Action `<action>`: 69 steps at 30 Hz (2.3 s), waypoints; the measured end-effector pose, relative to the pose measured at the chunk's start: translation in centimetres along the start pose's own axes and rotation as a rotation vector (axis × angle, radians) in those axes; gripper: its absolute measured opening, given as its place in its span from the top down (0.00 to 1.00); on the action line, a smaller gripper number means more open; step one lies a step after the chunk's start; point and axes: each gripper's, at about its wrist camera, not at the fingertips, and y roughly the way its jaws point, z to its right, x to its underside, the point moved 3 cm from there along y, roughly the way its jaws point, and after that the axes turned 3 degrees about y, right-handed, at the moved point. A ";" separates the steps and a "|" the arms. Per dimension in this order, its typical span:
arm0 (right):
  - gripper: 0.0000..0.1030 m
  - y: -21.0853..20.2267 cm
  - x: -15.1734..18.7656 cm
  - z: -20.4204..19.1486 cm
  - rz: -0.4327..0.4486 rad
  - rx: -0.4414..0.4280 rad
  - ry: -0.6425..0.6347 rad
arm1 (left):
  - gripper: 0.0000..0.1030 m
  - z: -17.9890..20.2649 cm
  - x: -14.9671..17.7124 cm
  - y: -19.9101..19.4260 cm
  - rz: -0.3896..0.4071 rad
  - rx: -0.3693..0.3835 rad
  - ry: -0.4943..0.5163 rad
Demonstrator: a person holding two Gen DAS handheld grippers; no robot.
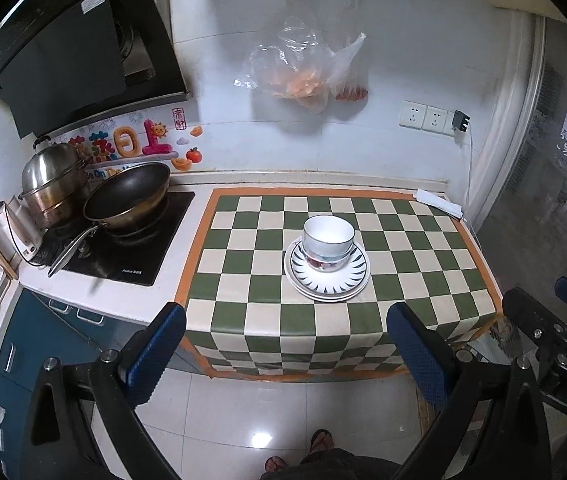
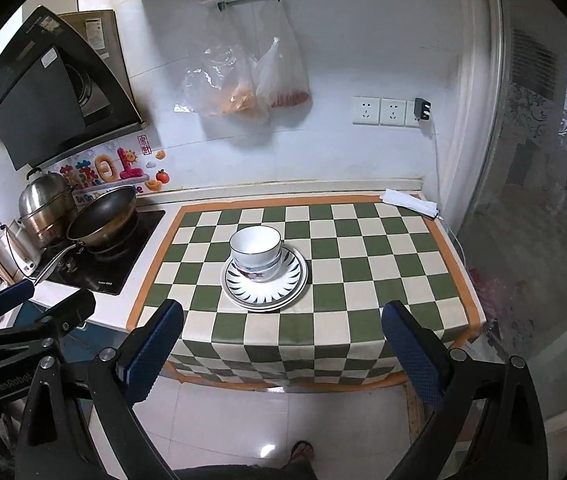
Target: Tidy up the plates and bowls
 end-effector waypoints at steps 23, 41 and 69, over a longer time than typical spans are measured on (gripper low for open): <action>0.01 -2.0 2.8 -1.9 -0.011 0.022 0.000 | 0.00 -2.8 3.0 -2.5 0.000 0.007 -0.025; 0.01 -2.1 2.9 -1.9 -0.018 0.034 -0.001 | 0.00 -3.1 3.5 -2.6 0.002 0.007 -0.016; 0.01 -3.3 2.8 -2.1 0.013 0.043 0.006 | 0.00 -3.1 3.1 -3.1 0.016 0.006 -0.014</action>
